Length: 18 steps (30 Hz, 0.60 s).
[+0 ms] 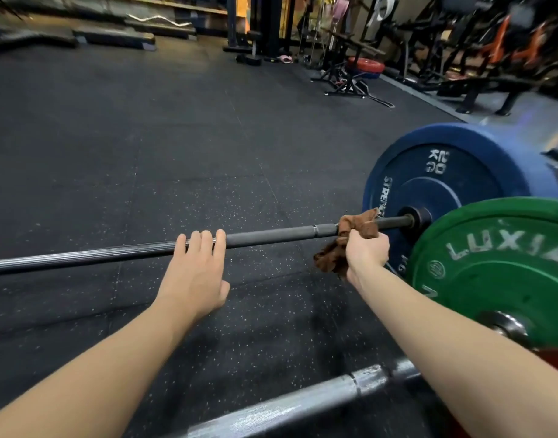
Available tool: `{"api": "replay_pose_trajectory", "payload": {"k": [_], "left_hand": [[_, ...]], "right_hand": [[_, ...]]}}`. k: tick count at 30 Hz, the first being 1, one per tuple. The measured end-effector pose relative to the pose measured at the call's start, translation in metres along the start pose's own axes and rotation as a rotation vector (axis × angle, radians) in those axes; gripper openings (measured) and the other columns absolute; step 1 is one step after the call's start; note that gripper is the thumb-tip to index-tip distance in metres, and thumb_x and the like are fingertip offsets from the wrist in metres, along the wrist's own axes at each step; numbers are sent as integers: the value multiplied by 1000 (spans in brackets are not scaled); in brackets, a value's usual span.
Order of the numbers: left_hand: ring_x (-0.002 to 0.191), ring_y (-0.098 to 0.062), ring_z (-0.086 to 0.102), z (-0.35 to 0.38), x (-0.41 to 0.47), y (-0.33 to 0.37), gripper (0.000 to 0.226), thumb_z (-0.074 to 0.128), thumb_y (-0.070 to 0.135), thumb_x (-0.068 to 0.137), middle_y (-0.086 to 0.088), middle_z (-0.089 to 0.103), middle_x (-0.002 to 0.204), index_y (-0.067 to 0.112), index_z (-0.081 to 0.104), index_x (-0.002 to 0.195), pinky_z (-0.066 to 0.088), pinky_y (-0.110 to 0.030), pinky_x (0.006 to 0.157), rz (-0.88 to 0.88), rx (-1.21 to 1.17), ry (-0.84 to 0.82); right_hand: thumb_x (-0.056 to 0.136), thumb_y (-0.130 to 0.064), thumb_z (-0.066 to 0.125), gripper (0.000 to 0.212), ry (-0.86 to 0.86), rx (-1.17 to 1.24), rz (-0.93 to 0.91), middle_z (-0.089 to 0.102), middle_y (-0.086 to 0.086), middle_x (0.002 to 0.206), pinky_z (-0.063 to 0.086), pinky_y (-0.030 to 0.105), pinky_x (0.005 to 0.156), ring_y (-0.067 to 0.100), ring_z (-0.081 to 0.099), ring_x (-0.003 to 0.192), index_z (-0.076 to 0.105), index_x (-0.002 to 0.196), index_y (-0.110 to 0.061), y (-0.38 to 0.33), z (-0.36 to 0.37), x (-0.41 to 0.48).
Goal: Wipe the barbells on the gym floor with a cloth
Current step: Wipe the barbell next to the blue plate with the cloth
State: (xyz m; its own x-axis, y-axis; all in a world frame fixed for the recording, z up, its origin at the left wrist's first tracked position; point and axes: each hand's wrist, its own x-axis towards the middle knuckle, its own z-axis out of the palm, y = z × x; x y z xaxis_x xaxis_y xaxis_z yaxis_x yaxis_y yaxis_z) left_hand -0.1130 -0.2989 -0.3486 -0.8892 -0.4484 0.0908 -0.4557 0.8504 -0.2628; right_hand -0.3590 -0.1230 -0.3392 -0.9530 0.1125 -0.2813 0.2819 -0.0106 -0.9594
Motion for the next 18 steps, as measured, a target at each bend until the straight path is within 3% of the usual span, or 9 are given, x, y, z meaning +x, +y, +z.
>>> {"api": "replay_pose_trajectory", "payload": {"k": [2,4,6,9,11,13,14,16,18], "left_hand": [[128,-39,42,2,0,-1,91,50,48,87,-20,45,137,-2,23,158,30,-55,116,2,23,-3],[127,-40,42,4,0,-1,91,53,47,86,-22,46,136,-4,25,157,31,-56,114,2,30,1],[124,-41,43,7,1,-1,90,55,44,84,-22,47,132,-5,29,155,31,-57,113,0,19,10],[124,-43,43,11,3,1,88,57,39,82,-23,47,130,-6,32,153,31,-59,113,-9,-9,31],[124,-44,43,13,3,1,88,59,37,80,-24,47,128,-7,33,152,31,-60,113,-11,-17,51],[123,-45,43,14,3,0,89,62,35,78,-25,47,128,-7,35,152,32,-60,112,-8,-27,67],[123,-45,43,15,3,1,89,63,35,78,-25,47,127,-8,35,151,32,-60,112,-10,-28,69],[122,-46,44,14,3,1,89,63,35,77,-25,48,126,-8,36,151,32,-60,111,-18,-34,70],[122,-46,44,13,3,3,90,63,35,76,-25,48,125,-8,37,150,33,-61,111,-21,-39,67]], "right_hand": [[87,-44,65,33,23,20,-17,73,6,87,57,32,53,20,70,64,63,105,-16,-4,-1,6],[85,-52,61,43,95,64,-29,71,3,90,53,29,54,16,64,64,62,110,-17,-11,-4,19],[88,-35,61,29,188,17,-42,67,2,92,53,29,52,21,67,71,59,112,-20,-14,-14,44],[78,-24,55,35,210,-61,-74,72,11,93,53,35,46,36,74,74,63,112,-18,-7,-25,84],[87,-23,56,26,201,-107,-87,68,10,96,46,27,43,33,72,78,60,112,-18,-18,-28,63],[98,-25,55,26,208,-120,-101,60,4,100,38,34,40,25,66,87,57,122,-16,-21,-24,46],[100,-25,53,26,182,-103,-110,58,2,98,39,38,38,23,65,85,57,124,-15,-20,-22,39],[100,-29,49,15,122,-35,-94,61,0,81,40,25,32,21,66,67,59,105,-21,-14,-14,24],[101,-38,47,22,94,35,-30,60,2,67,46,30,38,18,57,44,55,89,-21,-10,-6,5]]}}
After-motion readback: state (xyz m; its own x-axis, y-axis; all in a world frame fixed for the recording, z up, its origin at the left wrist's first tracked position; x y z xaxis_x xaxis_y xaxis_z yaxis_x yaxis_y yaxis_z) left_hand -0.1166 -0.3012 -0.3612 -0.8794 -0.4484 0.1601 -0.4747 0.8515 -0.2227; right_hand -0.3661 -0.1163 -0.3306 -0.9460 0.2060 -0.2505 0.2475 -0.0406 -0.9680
